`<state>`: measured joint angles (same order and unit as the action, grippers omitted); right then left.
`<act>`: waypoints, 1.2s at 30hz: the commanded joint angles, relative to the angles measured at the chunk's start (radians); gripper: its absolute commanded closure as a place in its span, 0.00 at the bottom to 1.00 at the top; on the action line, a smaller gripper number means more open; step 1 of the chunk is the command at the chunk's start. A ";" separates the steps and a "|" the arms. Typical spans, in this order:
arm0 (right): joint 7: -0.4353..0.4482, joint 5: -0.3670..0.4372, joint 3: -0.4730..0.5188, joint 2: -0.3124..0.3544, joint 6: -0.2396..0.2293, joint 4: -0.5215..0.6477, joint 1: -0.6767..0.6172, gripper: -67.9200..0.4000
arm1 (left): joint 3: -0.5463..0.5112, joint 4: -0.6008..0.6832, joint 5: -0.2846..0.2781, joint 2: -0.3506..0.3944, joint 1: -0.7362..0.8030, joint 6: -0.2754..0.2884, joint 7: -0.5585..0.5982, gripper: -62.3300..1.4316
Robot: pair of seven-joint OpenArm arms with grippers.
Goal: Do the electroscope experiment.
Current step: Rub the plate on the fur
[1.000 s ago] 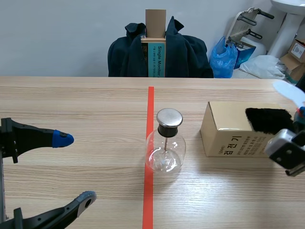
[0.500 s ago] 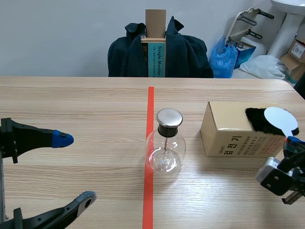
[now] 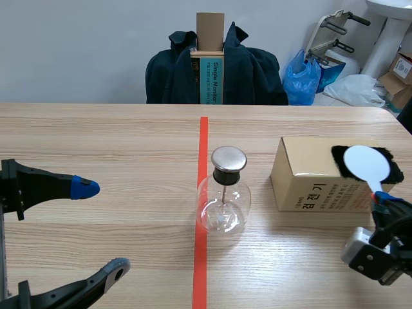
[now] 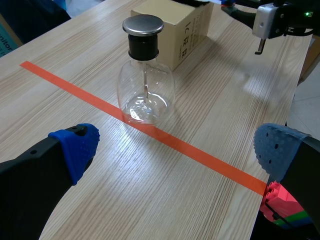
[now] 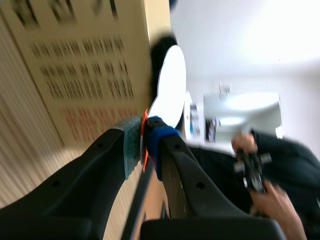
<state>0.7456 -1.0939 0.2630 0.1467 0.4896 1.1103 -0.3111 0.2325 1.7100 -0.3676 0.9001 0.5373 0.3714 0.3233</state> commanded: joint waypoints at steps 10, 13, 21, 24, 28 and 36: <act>-0.056 -0.021 -0.006 0.016 -0.008 0.001 -0.002 0.98 | 0.001 0.004 -0.006 -0.005 -0.003 0.005 0.017 0.00; -0.055 -0.024 -0.020 0.011 -0.016 0.001 -0.002 0.98 | 0.001 0.004 -0.006 -0.005 -0.003 0.005 0.017 0.00; -0.018 -0.028 -0.027 0.034 -0.042 0.001 -0.002 0.98 | 0.001 0.004 -0.006 -0.005 -0.003 0.004 0.017 0.00; -0.168 -0.029 -0.027 0.028 0.002 0.001 -0.003 0.98 | 0.001 0.004 -0.006 -0.005 -0.003 0.000 0.017 0.00; -0.127 -0.029 -0.029 0.049 -0.032 0.001 -0.002 0.98 | 0.001 0.004 -0.006 -0.005 -0.003 -0.004 0.017 0.00; -0.181 -0.028 -0.026 0.053 -0.051 0.002 0.007 0.98 | 0.001 0.004 -0.006 -0.005 -0.003 -0.011 0.017 0.00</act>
<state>0.5350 -1.1236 0.2276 0.1711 0.4572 1.1099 -0.3107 0.2325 1.7100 -0.3676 0.9001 0.5369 0.3668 0.3233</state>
